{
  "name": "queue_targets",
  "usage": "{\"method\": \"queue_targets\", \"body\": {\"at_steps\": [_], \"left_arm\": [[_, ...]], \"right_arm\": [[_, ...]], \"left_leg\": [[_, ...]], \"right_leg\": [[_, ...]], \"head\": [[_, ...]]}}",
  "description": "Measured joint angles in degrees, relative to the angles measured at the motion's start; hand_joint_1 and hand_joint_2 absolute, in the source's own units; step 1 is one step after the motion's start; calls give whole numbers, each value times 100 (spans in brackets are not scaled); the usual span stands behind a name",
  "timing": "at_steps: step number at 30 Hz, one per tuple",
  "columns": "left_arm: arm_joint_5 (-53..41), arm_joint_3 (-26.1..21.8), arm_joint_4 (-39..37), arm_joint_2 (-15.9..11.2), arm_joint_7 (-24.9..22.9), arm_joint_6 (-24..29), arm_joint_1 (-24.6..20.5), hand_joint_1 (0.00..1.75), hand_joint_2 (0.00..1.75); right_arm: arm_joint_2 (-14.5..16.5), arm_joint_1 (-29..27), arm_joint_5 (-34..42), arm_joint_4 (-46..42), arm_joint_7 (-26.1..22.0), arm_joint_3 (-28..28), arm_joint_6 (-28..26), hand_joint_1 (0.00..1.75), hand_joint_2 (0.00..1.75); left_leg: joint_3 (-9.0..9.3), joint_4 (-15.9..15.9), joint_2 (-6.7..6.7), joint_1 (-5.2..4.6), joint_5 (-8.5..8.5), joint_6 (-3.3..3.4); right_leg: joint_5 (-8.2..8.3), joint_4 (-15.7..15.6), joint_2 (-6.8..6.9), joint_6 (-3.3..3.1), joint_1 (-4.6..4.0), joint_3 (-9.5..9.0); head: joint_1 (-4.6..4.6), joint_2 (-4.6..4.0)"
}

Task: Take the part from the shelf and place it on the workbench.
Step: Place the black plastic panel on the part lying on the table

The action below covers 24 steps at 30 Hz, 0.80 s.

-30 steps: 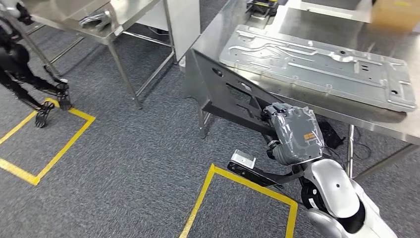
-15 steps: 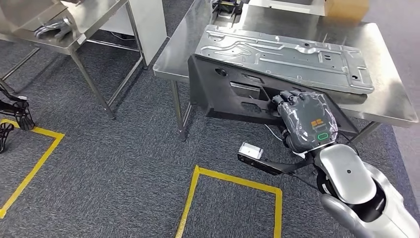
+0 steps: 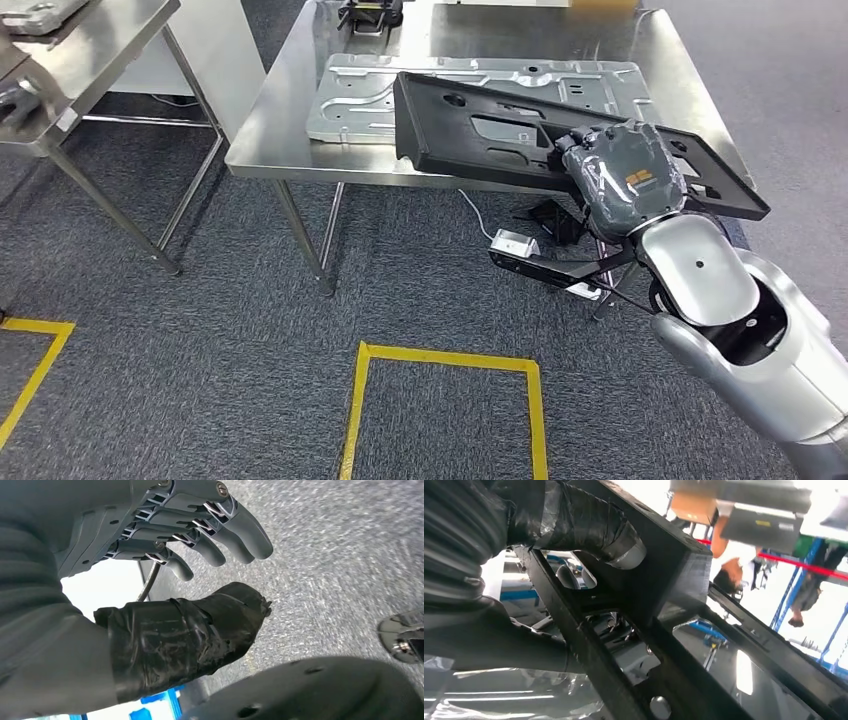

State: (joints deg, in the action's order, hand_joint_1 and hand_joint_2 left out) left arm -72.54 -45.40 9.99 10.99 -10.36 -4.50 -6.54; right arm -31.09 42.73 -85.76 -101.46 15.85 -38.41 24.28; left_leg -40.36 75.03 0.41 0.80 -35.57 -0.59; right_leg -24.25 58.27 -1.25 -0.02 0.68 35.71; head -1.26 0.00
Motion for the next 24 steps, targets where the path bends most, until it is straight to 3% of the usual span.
{"method": "queue_targets", "body": {"at_steps": [1,2,4,5,6,9,11,14,16,17,19,21,24], "left_arm": [[-1,0,0,1,23,7,10,0,175],[-1,0,0,1,47,14,17,0,175],[-4,0,0,-5,85,26,16,0,175],[-7,1,0,-11,100,30,9,0,175],[-8,1,0,-17,117,39,1,0,175],[-4,2,0,-19,215,145,-16,0,175],[0,2,0,-22,278,250,-16,0,175],[4,2,0,-34,341,389,-14,0,175],[7,2,0,-39,362,443,-14,0,175],[7,2,0,-42,368,461,-13,0,175],[11,1,0,-45,368,472,-11,0,175],[31,0,0,-60,363,466,-13,0,175],[71,0,0,-86,359,449,-12,0,175]], "right_arm": [[-1,45,26,96,-29,-51,-10,175,175],[-1,90,48,185,-57,-99,-30,175,175],[-1,197,84,357,-98,-190,-98,175,175],[-2,252,97,440,-107,-226,-141,175,175],[-3,296,111,526,-113,-261,-191,175,175],[-14,343,156,794,-134,-350,-332,175,175],[-22,344,181,920,-136,-373,-386,175,175],[-22,325,198,1092,-103,-419,-380,175,175],[-21,234,200,1169,-86,-465,-336,175,175],[-21,181,201,1196,-81,-486,-317,175,175],[-21,98,200,1247,-69,-514,-309,175,175],[-16,54,197,1307,-56,-531,-326,175,175],[-3,-7,186,1375,-43,-547,-359,175,175]], "left_leg": [[-71,38,-5,-4,93,15],[-35,-148,-10,-9,290,37],[227,-887,-62,-31,753,101],[358,-1216,-96,-42,886,127],[442,-1426,-125,-54,949,149],[511,-1587,-127,-49,978,209],[553,-1666,-103,-16,1020,258],[580,-1705,-72,1,1036,287],[584,-1700,-53,9,1022,278],[588,-1694,-45,17,1010,265],[603,-1652,-33,44,961,209],[604,-1614,-24,41,916,135],[598,-1616,-16,-14,890,82]], "right_leg": [[-8,8,-53,-7,-12,-5],[-19,20,-98,-11,-19,-14],[-49,49,-180,1,-28,-31],[-63,65,-209,22,-34,-30],[-71,70,-229,49,-34,-25],[-68,36,-245,147,-25,-17],[-170,164,-139,205,-24,42],[-653,1158,66,304,25,520],[-778,1675,85,349,62,805],[-703,1674,90,365,78,826],[-285,930,135,390,104,495],[-25,208,193,373,97,149],[-10,62,169,260,94,76]], "head": [[-2,0],[-1,0],[-3,0],[-2,0],[0,0],[14,0],[-7,0],[-44,0],[-44,0],[-43,0],[-45,0],[-47,0],[-20,0]]}}
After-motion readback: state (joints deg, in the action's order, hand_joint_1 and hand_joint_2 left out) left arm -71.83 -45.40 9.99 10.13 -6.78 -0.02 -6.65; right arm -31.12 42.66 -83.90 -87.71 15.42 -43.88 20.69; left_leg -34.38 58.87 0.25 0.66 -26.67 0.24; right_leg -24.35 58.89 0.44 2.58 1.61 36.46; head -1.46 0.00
